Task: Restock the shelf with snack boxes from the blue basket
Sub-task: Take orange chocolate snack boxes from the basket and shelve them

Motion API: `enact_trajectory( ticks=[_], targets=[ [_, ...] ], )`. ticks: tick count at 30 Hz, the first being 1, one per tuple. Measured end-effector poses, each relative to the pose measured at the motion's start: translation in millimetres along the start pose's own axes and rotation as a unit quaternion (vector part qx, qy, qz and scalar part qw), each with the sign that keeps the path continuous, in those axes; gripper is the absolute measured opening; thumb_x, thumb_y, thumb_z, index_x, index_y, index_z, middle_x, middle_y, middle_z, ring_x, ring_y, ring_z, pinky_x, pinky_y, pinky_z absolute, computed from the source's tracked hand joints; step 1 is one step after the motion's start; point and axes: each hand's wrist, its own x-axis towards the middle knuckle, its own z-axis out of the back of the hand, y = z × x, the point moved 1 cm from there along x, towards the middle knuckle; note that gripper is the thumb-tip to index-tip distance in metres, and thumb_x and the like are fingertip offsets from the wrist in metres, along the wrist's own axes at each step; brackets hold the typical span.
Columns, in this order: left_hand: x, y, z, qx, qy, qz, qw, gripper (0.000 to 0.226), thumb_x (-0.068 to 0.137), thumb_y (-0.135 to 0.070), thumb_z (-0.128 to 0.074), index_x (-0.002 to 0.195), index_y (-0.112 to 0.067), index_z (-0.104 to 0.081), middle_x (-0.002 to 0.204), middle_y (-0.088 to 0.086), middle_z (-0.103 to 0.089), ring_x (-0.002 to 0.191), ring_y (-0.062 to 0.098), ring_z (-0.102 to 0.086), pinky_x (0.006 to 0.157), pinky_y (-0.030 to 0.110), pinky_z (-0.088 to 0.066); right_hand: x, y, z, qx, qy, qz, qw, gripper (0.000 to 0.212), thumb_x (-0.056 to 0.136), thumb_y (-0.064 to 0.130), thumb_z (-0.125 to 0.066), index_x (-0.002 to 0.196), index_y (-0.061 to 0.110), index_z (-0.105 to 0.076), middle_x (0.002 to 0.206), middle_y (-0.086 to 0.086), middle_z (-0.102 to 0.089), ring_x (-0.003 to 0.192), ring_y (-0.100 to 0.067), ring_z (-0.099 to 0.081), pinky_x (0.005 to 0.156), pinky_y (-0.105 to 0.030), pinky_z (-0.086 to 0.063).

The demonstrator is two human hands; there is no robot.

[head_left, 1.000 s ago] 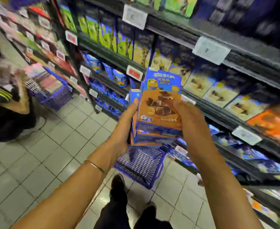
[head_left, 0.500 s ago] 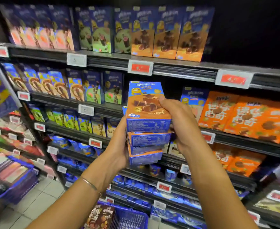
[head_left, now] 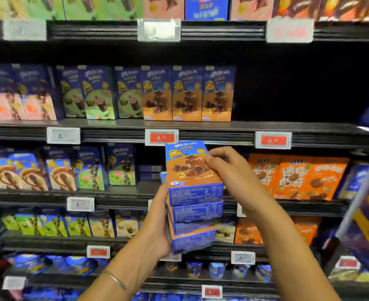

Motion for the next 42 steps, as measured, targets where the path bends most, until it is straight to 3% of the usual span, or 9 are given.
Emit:
enact_trajectory(
  ticks=[2,5,8,15,23,29,33,37,42],
  targets=[
    [4.0,-2.7,5.3,-0.001,-0.001,0.014,1.000,0.063,0.092,-0.062,-0.071,0.128,-0.011,-0.074,0.126,0.019,-0.074,0.098,0.040,-0.075,0.084,0.049,-0.059,1.2,-0.1,-0.6,-0.077,0.006,-0.017,0.997,0.029,0.094,0.052,-0.058,0.101,0.024,-0.063,0.097,0.004,-0.071,0.089,-0.016,-0.067,0.077,-0.036,-0.051],
    [10.4,-7.1,14.1,-0.005,-0.007,0.024,1.000,0.068,0.094,-0.065,-0.067,0.139,-0.013,-0.068,0.134,0.018,-0.070,0.108,0.040,-0.071,0.091,0.050,-0.056,1.4,0.7,-1.5,-0.074,0.036,-0.053,0.995,0.035,0.093,0.059,-0.056,0.096,0.025,-0.064,0.083,0.006,-0.069,0.069,-0.011,-0.064,0.049,-0.029,-0.049],
    [14.4,-10.5,20.7,-0.017,0.005,0.037,0.999,0.069,0.093,-0.067,-0.067,0.139,-0.015,-0.068,0.128,0.015,-0.071,0.104,0.038,-0.071,0.087,0.048,-0.055,6.0,1.5,-0.6,-0.083,0.050,-0.052,0.994,0.024,0.097,0.052,-0.054,0.098,0.030,-0.063,0.081,0.006,-0.068,0.054,-0.003,-0.060,0.040,-0.022,-0.044],
    [14.3,-13.9,28.5,-0.016,-0.018,0.021,0.999,0.072,0.090,-0.074,-0.066,0.131,-0.016,-0.076,0.136,0.020,-0.070,0.119,0.044,-0.071,0.089,0.053,-0.060,18.9,6.9,6.0,-0.112,0.084,-0.038,0.989,0.016,0.100,0.044,-0.053,0.106,0.032,-0.061,0.086,0.009,-0.067,0.061,-0.006,-0.054,0.044,-0.021,-0.037],
    [15.6,-17.7,25.4,-0.001,-0.051,0.023,0.998,0.071,0.087,-0.071,-0.072,0.133,-0.016,-0.075,0.134,0.021,-0.071,0.116,0.045,-0.072,0.088,0.054,-0.060,47.1,46.7,13.3,0.074,0.083,0.031,0.993,0.018,0.101,0.033,-0.053,0.114,0.024,-0.063,0.078,0.003,-0.075,0.060,-0.010,-0.066,0.040,-0.024,-0.046],
    [15.1,-15.5,23.6,0.007,-0.067,0.041,0.997,0.074,0.085,-0.073,-0.073,0.133,-0.018,-0.074,0.135,0.019,-0.071,0.116,0.043,-0.072,0.093,0.054,-0.057,99.0,73.6,-7.4,0.121,0.071,0.040,0.989,0.015,0.102,0.029,-0.053,0.102,0.020,-0.064,0.090,-0.002,-0.078,0.079,-0.018,-0.076,0.062,-0.033,-0.060],
    [14.2,-13.3,22.9,0.013,-0.072,0.044,0.996,0.077,0.083,-0.075,-0.074,0.135,-0.019,-0.073,0.138,0.017,-0.070,0.122,0.042,-0.070,0.098,0.056,-0.056,132.7,79.3,-28.5,0.093,0.038,0.054,0.993,0.023,0.102,0.027,-0.053,0.118,0.014,-0.062,0.103,-0.007,-0.077,0.081,-0.020,-0.077,0.071,-0.041,-0.064],
    [13.2,-12.6,20.6,0.011,-0.071,0.045,0.996,0.073,0.085,-0.071,-0.074,0.136,-0.018,-0.073,0.137,0.017,-0.070,0.120,0.041,-0.071,0.099,0.056,-0.055,158.8,73.1,-49.6,0.048,-0.015,0.087,0.995,0.027,0.099,0.025,-0.059,0.124,0.015,-0.056,0.111,-0.004,-0.072,0.096,-0.022,-0.074,0.080,-0.050,-0.062],
    [8.7,-15.2,18.2,0.000,-0.060,0.051,0.997,0.076,0.079,-0.071,-0.080,0.131,-0.016,-0.076,0.132,0.016,-0.073,0.111,0.039,-0.074,0.093,0.053,-0.057,174.3,57.8,-67.6,-0.017,-0.036,0.099,0.994,0.033,0.095,0.025,-0.064,0.124,0.015,-0.054,0.118,-0.003,-0.066,0.107,-0.023,-0.067,0.089,-0.050,-0.058]
  ],
)
